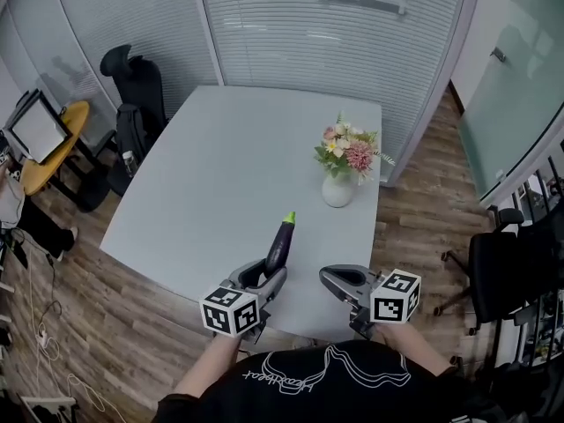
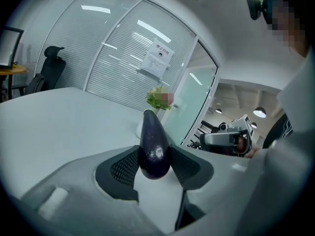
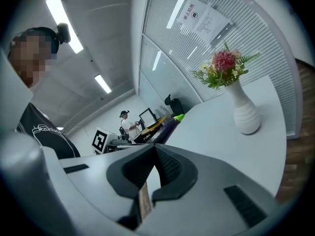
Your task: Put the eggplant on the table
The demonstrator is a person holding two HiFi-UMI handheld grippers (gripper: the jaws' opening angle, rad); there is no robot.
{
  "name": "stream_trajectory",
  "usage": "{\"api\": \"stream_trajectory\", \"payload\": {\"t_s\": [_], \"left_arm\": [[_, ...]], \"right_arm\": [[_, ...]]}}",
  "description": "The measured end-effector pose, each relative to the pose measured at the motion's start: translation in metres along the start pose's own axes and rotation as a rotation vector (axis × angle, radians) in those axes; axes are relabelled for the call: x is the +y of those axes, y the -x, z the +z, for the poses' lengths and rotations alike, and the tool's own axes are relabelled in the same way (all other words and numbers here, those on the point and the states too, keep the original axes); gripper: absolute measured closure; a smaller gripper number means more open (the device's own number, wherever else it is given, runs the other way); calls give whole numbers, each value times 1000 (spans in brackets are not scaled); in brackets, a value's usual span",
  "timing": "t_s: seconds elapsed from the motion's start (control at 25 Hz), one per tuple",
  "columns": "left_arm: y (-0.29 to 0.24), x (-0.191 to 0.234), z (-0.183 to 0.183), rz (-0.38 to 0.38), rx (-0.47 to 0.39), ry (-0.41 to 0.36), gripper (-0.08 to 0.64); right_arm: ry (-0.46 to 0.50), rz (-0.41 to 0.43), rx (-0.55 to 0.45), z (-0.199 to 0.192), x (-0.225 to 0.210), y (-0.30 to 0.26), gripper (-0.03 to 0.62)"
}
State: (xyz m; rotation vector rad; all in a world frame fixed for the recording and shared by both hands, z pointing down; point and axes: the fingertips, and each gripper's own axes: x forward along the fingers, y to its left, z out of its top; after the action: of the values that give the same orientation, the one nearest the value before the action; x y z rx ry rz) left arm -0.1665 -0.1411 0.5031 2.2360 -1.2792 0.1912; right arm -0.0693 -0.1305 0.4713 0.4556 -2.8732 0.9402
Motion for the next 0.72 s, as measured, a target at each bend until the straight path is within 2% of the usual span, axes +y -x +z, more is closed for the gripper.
{"api": "stream_trajectory", "payload": {"t_s": [0.4, 0.72], "left_arm": [[-48, 44, -25, 72, 89, -51, 354], [-76, 65, -48, 78, 152, -86, 354]], "right_arm": [[-27, -79, -16, -5, -33, 5, 583], [-52, -125, -25, -5, -55, 13, 583]]}}
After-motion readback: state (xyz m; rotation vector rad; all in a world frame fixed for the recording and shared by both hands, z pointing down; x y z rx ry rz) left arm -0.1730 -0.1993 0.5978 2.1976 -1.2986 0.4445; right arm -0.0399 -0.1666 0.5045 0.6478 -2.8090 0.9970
